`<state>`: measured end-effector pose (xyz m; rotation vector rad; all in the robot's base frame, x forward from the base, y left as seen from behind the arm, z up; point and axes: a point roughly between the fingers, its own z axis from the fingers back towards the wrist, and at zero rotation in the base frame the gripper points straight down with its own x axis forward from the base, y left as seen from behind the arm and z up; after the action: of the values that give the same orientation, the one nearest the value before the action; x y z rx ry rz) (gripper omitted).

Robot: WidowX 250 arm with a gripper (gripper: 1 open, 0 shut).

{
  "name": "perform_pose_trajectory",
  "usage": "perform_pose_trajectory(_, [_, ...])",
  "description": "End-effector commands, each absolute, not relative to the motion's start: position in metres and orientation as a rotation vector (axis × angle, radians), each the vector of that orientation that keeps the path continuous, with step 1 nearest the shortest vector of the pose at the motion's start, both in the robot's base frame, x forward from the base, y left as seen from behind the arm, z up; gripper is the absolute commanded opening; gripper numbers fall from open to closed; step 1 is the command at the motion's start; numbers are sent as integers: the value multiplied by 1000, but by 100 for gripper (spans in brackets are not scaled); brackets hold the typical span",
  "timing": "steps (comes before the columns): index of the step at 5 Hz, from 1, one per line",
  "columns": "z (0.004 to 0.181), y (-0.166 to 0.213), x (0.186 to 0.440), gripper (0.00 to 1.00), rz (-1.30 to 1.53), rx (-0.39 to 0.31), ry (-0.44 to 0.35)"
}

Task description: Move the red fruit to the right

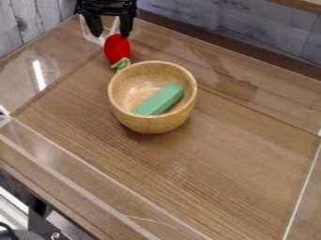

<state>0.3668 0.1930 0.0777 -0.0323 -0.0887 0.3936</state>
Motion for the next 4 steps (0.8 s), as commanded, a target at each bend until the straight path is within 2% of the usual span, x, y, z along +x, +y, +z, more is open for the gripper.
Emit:
perform_pose_trajectory(1, [87, 187, 367, 0, 446, 4, -149])
perform_pose_trajectory(2, [104, 166, 363, 0, 488, -24, -176])
perform_pose_trajectory(3, [146, 151, 364, 0, 520, -62, -190])
perform_pose_trajectory(4, [169, 129, 364, 0, 536, -101, -194])
